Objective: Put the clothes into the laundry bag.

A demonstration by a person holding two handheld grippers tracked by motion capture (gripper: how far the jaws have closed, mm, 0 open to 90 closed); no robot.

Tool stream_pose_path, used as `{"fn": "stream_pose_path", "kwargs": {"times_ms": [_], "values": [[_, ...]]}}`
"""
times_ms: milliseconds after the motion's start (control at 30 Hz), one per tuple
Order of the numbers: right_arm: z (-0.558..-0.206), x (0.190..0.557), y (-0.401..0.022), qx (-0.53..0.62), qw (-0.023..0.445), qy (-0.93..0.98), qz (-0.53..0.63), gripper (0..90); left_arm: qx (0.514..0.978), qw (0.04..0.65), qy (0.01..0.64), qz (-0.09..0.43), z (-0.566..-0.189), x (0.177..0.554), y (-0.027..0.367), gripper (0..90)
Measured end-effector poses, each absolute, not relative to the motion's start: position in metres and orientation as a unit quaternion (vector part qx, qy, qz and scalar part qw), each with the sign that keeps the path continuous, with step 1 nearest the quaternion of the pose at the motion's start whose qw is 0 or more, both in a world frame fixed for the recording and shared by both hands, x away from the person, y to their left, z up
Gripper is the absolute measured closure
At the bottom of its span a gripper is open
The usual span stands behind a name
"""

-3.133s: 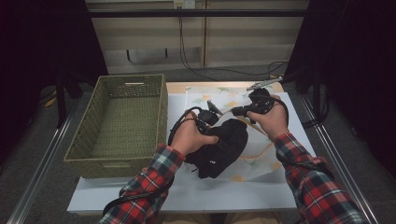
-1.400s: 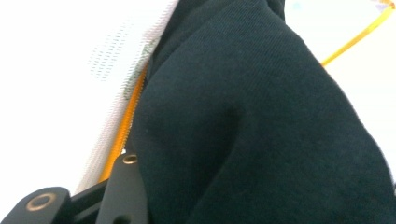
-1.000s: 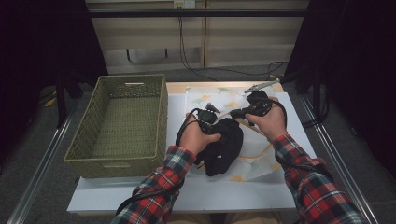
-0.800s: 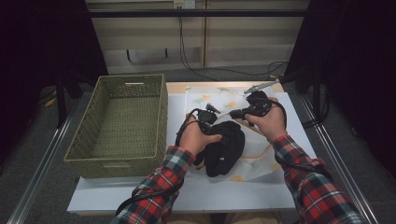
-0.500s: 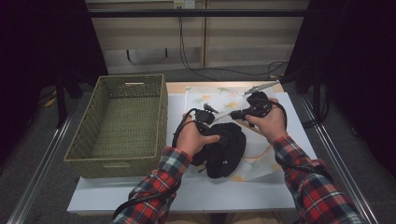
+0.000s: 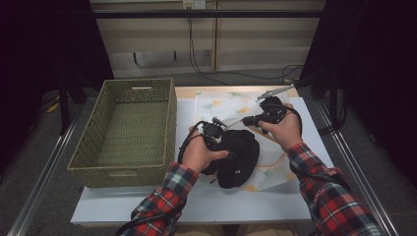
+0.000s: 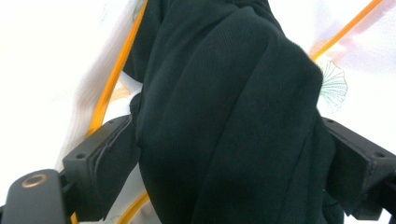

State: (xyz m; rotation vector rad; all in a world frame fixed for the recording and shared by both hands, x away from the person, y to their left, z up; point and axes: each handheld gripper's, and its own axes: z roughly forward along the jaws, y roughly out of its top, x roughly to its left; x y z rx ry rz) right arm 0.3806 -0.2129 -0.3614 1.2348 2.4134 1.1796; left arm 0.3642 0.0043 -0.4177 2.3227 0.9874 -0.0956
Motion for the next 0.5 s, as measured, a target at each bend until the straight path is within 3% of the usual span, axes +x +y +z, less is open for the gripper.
{"fn": "stream_pose_path", "kwargs": {"times_ms": [267, 500], "values": [[-0.362, 0.381, -0.212, 0.415, 0.092, 0.815, 0.394, 90.0, 0.871, 0.306, 0.380, -0.051, -0.434, 0.358, 0.007, 13.5], [-0.362, 0.381, -0.213, 0.417, 0.093, 0.813, 0.395, 90.0, 0.872, 0.303, 0.379, -0.064, -0.441, 0.355, 0.006, 23.5]]}}
